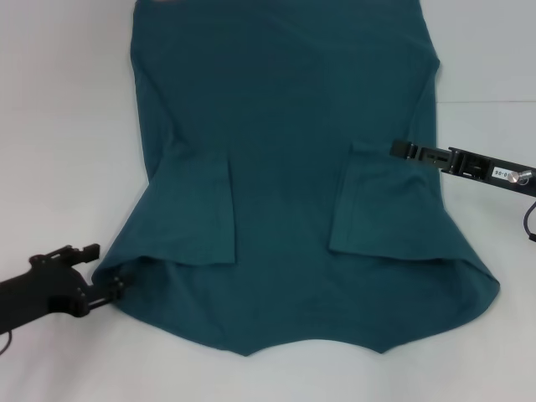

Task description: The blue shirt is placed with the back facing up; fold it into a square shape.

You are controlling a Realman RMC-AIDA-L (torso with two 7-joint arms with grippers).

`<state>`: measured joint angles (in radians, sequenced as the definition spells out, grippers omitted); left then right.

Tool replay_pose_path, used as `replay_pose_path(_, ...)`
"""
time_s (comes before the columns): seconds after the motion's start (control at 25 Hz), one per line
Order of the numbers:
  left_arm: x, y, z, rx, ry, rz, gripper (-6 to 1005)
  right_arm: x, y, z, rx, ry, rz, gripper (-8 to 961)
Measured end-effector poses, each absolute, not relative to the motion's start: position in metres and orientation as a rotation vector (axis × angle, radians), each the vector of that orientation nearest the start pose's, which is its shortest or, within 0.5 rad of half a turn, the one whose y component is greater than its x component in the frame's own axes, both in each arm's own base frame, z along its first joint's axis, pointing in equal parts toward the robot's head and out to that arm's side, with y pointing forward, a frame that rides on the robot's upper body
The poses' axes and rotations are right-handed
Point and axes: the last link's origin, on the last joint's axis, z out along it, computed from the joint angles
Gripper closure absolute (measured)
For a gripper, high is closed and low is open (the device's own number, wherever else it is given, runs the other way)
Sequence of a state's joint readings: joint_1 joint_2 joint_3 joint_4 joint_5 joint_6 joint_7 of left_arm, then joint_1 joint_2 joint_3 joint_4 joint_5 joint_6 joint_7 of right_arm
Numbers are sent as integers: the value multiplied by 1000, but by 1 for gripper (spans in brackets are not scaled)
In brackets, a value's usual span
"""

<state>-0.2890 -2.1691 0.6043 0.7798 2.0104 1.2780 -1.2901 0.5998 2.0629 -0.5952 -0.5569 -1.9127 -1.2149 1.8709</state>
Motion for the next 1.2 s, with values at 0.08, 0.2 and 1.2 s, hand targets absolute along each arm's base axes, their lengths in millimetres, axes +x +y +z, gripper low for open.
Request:
replay_pose_path(0.08,-350,291,10,-2304,-809,-444,232,278,385,13,-2178,1349,851,35)
replay_pose_path(0.2,-354,293,12,-2276,-819,-422,232,278,385,13,-2179,1350,852,35)
replay_pose_path(1.2,-358,293,-2,-2319,-852,-331,232,278,385,13,-2174,1354,850,41)
